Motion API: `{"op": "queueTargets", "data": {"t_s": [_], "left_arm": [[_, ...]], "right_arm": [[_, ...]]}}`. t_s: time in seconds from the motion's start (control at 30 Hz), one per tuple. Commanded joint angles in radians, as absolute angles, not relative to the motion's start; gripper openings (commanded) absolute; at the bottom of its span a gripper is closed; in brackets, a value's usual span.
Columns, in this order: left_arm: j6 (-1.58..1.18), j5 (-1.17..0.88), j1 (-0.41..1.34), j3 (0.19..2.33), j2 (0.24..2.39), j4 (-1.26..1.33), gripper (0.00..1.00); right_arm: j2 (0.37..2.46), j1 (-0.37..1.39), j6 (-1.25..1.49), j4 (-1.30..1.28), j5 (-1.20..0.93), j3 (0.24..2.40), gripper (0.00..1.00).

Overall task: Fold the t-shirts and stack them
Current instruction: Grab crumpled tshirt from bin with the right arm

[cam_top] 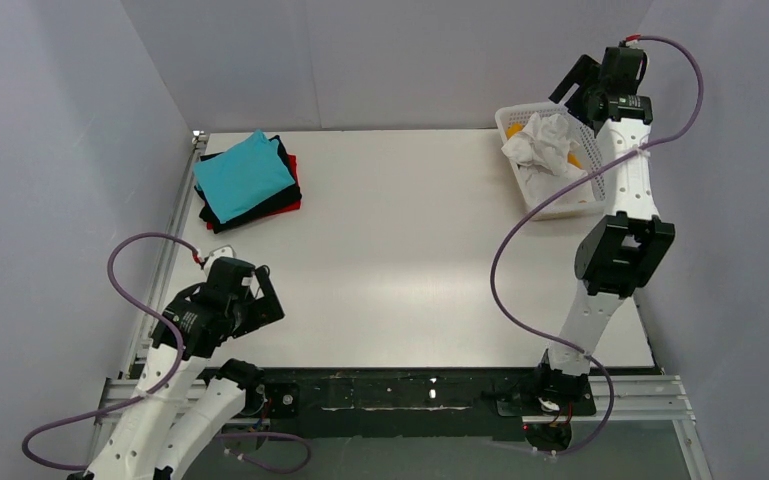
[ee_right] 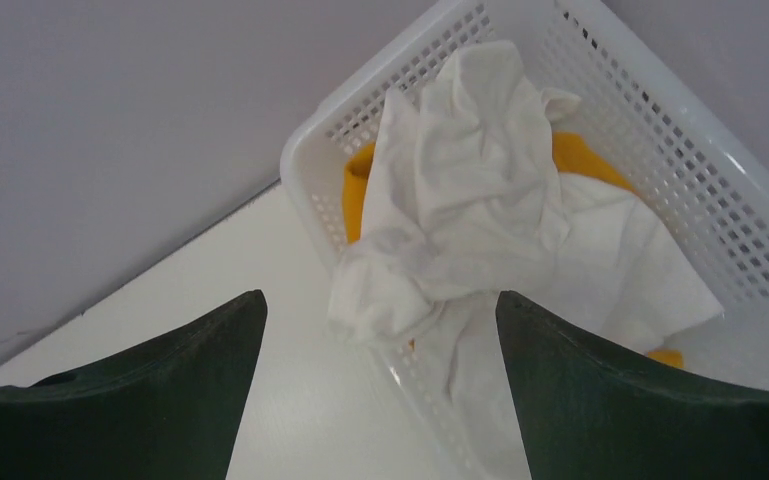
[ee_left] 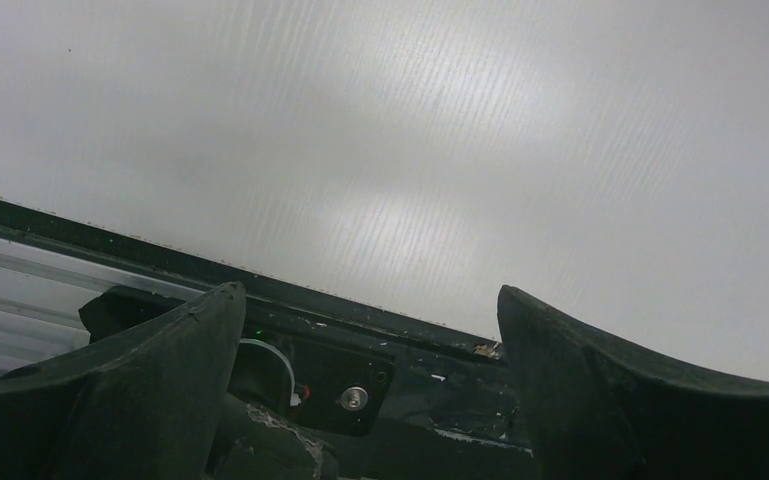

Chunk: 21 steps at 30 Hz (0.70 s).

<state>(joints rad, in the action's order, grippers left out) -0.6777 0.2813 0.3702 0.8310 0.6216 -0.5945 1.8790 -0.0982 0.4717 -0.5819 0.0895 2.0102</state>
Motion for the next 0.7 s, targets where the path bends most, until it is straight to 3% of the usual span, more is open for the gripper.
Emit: {"op": "queueTargets", "data": {"t_s": [0.0, 0.3, 0.53, 0.67], "left_arm": [[-0.678, 0.308, 0.370, 0.835, 0.683, -0.631, 0.98], [-0.700, 0.299, 0.370, 0.850, 0.765, -0.614, 0.98], [-0.715, 0.280, 0.370, 0.859, 0.781, -0.631, 0.98], [-0.721, 0.282, 0.370, 0.861, 0.764, -0.646, 0.98]], "right_arm": [[2.092, -0.129, 0.489, -0.677, 0.045, 2.289, 0.93], [2.277, -0.141, 0.530, -0.482, -0.133, 2.250, 0.89], [2.265, -0.141, 0.639, -0.333, -0.157, 2.014, 0.78], [2.305, -0.142, 0.668, -0.332, -0.201, 2.055, 0.66]]}}
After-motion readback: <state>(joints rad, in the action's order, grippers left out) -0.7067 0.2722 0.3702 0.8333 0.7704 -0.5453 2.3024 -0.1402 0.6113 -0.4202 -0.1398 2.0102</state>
